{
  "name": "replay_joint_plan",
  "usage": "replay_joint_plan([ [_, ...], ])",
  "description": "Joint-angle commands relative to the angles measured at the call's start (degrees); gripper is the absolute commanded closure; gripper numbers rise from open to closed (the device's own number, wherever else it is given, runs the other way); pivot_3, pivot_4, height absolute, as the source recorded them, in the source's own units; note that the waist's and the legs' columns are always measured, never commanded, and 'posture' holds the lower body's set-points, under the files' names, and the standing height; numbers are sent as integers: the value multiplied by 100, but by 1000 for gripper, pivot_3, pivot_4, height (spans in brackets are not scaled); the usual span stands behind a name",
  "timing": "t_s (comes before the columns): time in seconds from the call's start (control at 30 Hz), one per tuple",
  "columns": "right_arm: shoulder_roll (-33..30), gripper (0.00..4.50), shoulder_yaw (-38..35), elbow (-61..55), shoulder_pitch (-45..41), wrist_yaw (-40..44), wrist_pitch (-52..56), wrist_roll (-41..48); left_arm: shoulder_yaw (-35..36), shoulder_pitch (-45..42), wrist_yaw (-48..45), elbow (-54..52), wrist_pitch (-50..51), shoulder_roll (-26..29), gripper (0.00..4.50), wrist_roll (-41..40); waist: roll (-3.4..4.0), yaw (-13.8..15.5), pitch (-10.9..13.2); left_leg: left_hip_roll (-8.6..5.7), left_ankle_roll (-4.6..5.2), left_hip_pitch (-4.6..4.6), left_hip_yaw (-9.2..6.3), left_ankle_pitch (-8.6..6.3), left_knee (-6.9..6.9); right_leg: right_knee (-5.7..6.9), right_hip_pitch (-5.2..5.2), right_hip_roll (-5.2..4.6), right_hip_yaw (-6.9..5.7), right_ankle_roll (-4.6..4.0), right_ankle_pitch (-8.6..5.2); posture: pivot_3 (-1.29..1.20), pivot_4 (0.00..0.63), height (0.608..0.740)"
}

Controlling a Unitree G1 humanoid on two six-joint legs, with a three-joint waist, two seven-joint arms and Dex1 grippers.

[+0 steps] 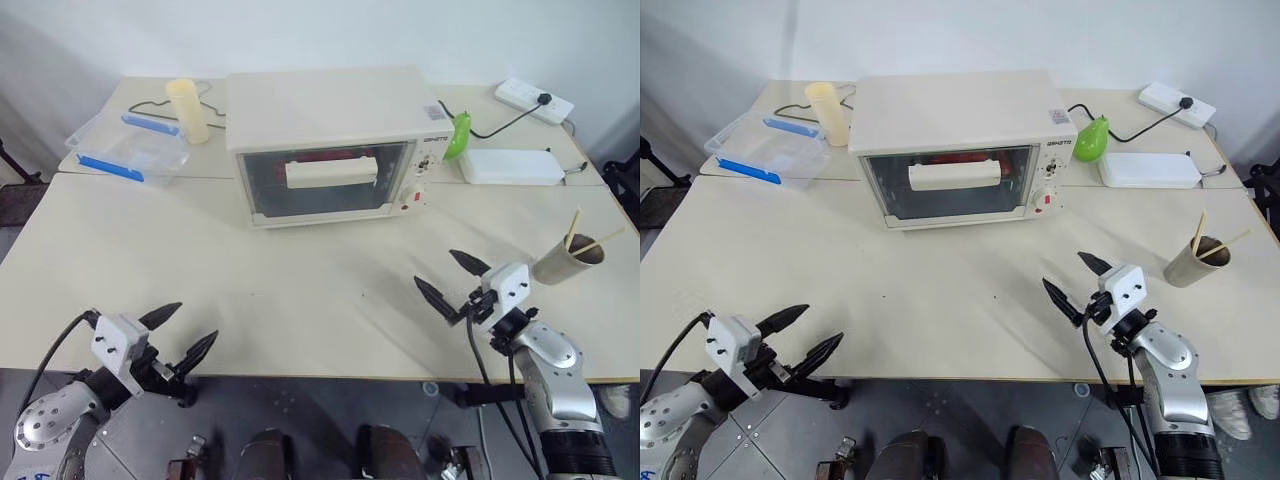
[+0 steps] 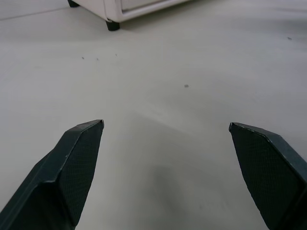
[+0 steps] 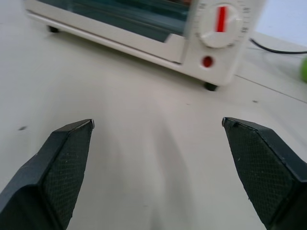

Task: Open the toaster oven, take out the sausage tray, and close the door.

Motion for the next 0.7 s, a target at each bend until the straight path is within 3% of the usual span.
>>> replay_joint_plan([
  [0.03, -53, 0, -5, -228, -21, 272, 96, 352, 221, -183, 139, -119, 33, 98, 45, -82, 0, -1, 0, 0, 0, 0, 0, 0, 0, 0, 0, 0, 0, 0, 0, 0, 150, 740],
  [0.13, -35, 0, 103, -564, -219, 511, 773, 888, 252, -496, -61, -118, 123, 291, 45, -303, 0, 6, 0, 0, 1, -2, -4, 1, 2, 3, 0, 1, -5, 0, 0, 0, 150, 740],
  [0.27, -35, 0, 369, -1053, -868, 628, 1580, 1354, 705, -1150, -320, -141, 911, 520, 45, -1867, 6, -20, 2, 6, -1, 2, -2, 2, 3, 7, -1, 0, 1, 0, 0, 0, 150, 740],
  [0.37, 54, 0, 391, -1176, -1349, 455, 2248, 1744, 902, -1469, -386, -13, 1232, 781, 45, -2234, 6, -22, 2, 11, -8, 1, -13, 1, 2, 14, -3, 3, -7, 0, 0, 0, 150, 740],
  [0.7, 722, 0, 642, -266, -2632, 445, 2166, 1473, 871, -2091, -230, 316, 1266, 894, 45, -2084, 5, -12, 2, -24, -8, -5, -14, -1, 2, 15, -6, 3, -15, 0, 0, 0, 150, 740],
])
